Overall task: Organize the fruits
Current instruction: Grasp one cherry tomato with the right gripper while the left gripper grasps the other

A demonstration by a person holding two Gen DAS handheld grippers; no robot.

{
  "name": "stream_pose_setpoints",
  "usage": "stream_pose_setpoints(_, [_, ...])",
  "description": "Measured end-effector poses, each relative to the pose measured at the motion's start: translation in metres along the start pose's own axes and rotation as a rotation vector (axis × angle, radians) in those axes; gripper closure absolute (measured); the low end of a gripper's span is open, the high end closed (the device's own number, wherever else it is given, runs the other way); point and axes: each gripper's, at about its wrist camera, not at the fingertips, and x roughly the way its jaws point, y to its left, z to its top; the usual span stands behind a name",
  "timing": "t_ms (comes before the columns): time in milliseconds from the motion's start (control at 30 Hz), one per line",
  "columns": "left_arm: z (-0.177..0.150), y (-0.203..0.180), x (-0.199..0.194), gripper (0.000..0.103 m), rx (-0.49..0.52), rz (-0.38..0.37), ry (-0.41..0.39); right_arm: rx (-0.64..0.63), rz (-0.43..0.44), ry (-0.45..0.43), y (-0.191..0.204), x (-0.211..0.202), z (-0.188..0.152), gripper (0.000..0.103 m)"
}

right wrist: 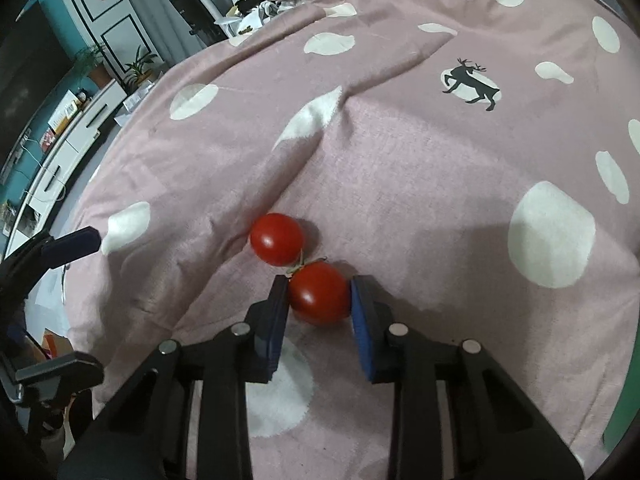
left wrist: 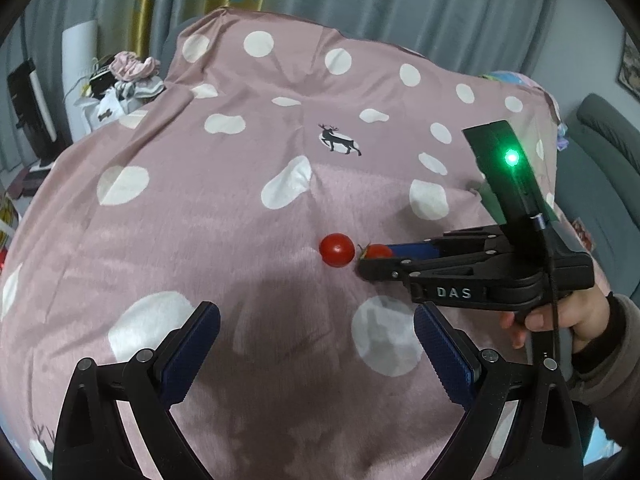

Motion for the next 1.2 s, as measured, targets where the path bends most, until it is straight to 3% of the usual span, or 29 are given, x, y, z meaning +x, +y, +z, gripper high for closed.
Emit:
stream_pose_setpoints(233, [0.021, -0.02, 0.016, 0.008, 0.137, -0.008, 0.018, 0.044, 0.049, -0.054, -0.014, -0.031, -0.021, 0.072])
stream_pose_setpoints(433, [0.038, -0.042, 0.047, 0.023, 0.269, 0.007, 0.091, 0.111, 0.073, -0.111, -0.035, -0.067, -0.057, 0.071])
stream_pose_setpoints(567, [0.044, -0.057, 0.071, 0.047, 0.413, 0.054, 0.175, 0.178, 0.098, -0.131, -0.05, -0.082, -0.077, 0.071])
stream_pose_setpoints(700, [0.047, -0.061, 0.091, 0.048, 0.523, 0.107, 0.269, 0.216, 0.128, -0.156, -0.056, -0.092, -0.091, 0.071])
stream_pose_setpoints(867, [0.051, -0.068, 0.101, 0.049, 0.586, 0.132, 0.33, 0.235, 0.159, -0.175, -0.058, -0.096, -0.102, 0.071])
stream_pose_setpoints(933, [0.048, -0.069, 0.109, 0.061, 0.623, 0.168, 0.379, 0.247, 0.176, -0.181, -0.061, -0.097, -0.105, 0.071])
stream_pose_setpoints(1033, [0.042, -0.072, 0.117, 0.063, 0.695, 0.177, 0.444, 0.241, 0.183, -0.179, -0.062, -0.097, -0.106, 0.071])
stream_pose_setpoints(1200, [0.054, -0.068, 0.126, 0.063, 0.666, 0.154, 0.475, 0.25, 0.197, -0.176, -0.066, -0.093, -0.105, 0.071])
